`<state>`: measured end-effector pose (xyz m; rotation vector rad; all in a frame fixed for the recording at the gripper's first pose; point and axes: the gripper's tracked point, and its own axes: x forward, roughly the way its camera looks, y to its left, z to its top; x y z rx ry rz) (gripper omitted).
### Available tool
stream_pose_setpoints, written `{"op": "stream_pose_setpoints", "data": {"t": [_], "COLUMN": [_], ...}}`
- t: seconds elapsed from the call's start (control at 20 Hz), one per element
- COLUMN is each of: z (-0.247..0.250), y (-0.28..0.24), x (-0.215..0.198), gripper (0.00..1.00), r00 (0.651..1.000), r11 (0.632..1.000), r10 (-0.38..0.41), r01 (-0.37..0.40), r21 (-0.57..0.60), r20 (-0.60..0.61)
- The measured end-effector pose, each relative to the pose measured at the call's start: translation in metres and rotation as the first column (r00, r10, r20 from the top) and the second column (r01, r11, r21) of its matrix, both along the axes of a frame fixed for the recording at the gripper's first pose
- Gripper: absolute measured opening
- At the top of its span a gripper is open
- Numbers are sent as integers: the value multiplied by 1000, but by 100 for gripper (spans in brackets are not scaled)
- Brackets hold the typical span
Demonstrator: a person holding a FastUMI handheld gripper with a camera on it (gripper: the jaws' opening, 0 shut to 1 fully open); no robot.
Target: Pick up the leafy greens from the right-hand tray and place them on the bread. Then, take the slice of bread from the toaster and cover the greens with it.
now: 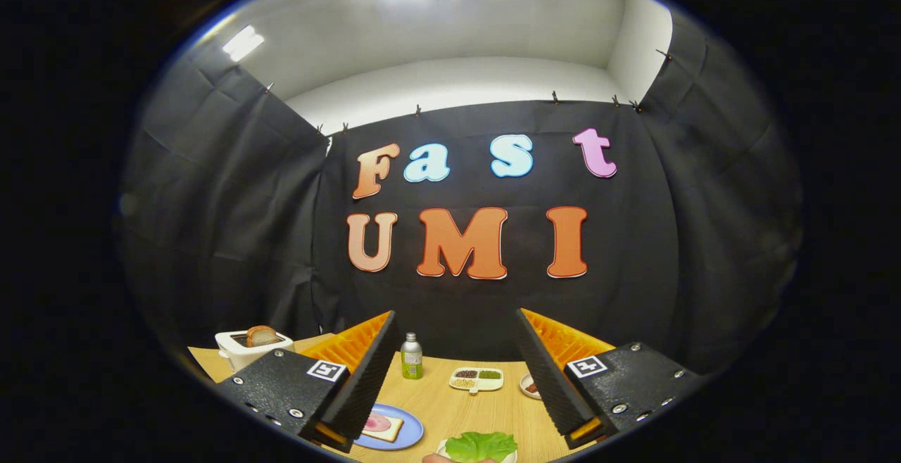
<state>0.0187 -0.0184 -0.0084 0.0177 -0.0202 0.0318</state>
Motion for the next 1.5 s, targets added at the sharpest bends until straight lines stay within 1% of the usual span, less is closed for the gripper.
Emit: {"op": "stream_pose_setpoints", "data": {"t": [0.25,0.4,0.7,0.75,1.0,1.2,1.3,1.4,1.5], "z": [-20,-40,-75,-81,-124,-161,-181,-194,-202], "y": [-11,-18,-19,-21,-21,-26,-27,-23,-20], "x": [3,5,9,11,11,6,3,3,4], "gripper": [98,98,98,98,98,98,98,99,99], "r00": [999,992,958,952,894,840,802,762,730], "r11": [1000,999,998,999,1000,1000,1000,1000,999], "r10": [-17,-24,-11,-17,-4,-3,0,26,51], "r01": [16,21,-5,1,1,-9,-9,-23,-28], "r21": [-18,-27,-55,-51,-8,-20,-12,14,45], "r20": [-51,-120,-286,-307,-449,-543,-597,-647,-681]}}
